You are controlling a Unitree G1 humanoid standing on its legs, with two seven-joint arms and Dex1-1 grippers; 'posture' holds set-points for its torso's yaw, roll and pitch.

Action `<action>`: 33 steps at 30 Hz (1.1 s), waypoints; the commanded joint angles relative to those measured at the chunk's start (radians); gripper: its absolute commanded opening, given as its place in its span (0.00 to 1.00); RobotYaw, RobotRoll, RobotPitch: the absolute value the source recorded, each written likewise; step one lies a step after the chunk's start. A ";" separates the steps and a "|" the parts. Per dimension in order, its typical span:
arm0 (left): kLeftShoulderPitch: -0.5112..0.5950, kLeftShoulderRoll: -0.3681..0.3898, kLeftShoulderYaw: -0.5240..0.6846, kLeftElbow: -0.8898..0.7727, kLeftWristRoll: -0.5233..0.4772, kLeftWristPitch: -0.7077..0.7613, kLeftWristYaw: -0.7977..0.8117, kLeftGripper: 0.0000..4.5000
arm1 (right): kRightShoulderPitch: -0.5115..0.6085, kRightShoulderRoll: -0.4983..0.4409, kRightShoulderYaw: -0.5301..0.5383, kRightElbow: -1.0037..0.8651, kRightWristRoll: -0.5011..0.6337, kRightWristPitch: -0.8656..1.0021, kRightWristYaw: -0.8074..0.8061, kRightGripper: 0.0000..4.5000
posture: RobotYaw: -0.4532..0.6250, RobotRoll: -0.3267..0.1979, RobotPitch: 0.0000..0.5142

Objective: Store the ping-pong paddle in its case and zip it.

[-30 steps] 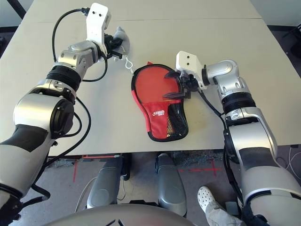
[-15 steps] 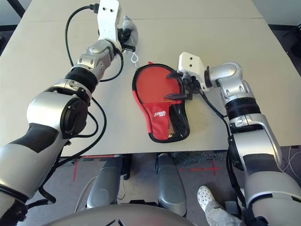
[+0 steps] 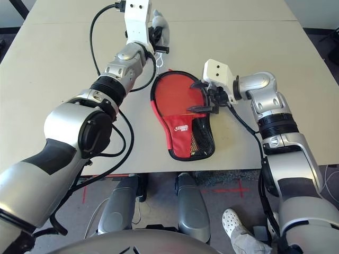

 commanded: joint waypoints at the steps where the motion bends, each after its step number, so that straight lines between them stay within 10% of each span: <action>1: -0.036 -0.034 -0.024 -0.011 0.028 -0.004 -0.069 0.02 | 0.086 -0.007 0.070 0.046 -0.059 0.036 0.013 1.00 | 0.25 0.62 0.56; 9: 0.018 -0.105 -0.087 -0.020 0.068 0.028 -0.210 0.02 | 0.093 -0.006 0.067 0.039 -0.054 0.040 -0.001 1.00 | 0.25 0.62 0.56; 21: -0.005 -0.065 -0.099 -0.041 0.056 0.039 -0.310 0.99 | 0.079 0.015 0.070 0.073 -0.060 0.027 -0.020 1.00 | 0.28 0.62 0.56; 33: -0.045 0.113 -0.159 -0.069 0.093 0.060 -0.488 0.99 | 0.062 0.026 0.066 0.110 -0.063 0.007 -0.030 1.00 | 0.30 0.62 0.54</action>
